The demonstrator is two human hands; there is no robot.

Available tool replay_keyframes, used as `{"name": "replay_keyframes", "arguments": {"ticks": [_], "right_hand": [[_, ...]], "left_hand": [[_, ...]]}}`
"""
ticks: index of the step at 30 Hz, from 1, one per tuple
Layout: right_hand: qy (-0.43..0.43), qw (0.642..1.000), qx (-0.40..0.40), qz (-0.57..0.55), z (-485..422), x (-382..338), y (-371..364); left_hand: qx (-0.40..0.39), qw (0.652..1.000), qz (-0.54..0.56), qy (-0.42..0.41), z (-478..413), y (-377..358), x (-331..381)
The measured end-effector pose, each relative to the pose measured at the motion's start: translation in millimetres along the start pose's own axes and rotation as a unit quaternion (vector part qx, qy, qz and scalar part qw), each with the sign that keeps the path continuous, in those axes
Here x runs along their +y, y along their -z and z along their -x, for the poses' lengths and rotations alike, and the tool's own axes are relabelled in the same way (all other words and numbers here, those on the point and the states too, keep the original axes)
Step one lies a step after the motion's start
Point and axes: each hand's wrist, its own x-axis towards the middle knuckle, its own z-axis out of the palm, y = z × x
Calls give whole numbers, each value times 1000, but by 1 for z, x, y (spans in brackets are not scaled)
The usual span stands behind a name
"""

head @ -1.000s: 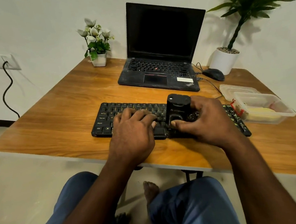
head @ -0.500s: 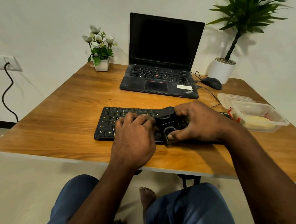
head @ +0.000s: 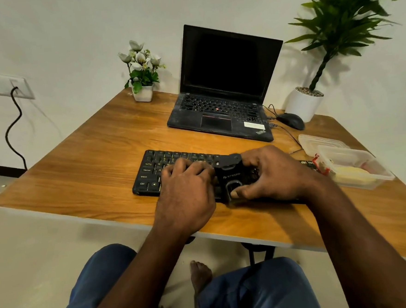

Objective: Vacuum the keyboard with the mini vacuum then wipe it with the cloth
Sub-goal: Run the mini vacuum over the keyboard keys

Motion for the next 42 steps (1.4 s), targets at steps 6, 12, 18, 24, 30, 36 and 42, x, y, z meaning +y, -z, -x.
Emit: {"name": "replay_keyframes", "arguments": {"ticks": [6,12,18,24,30,36,42], "right_hand": [[-17,998,42,-49,2,10,6],[-57,987,74,-130,0,19,8],[-50,982,133,-128,-10,22,-5],[-51,996,43,-55,-17,12,1],[-44,997,54,14,-17,9,15],[-39,999,-6,-33,-15,8,15],[-40,999,-32,-5,-22,0,15]], "left_hand": [[8,1000,19,5,1,-1,-2],[56,995,78,34,0,5,-10],[43,999,3,4,-10,10,-28],[37,999,-23,1,-12,6,-27],[37,999,-30,1,-12,4,-28],[33,999,-33,2,-13,4,-29],[36,998,-42,6,-12,4,-29]]}}
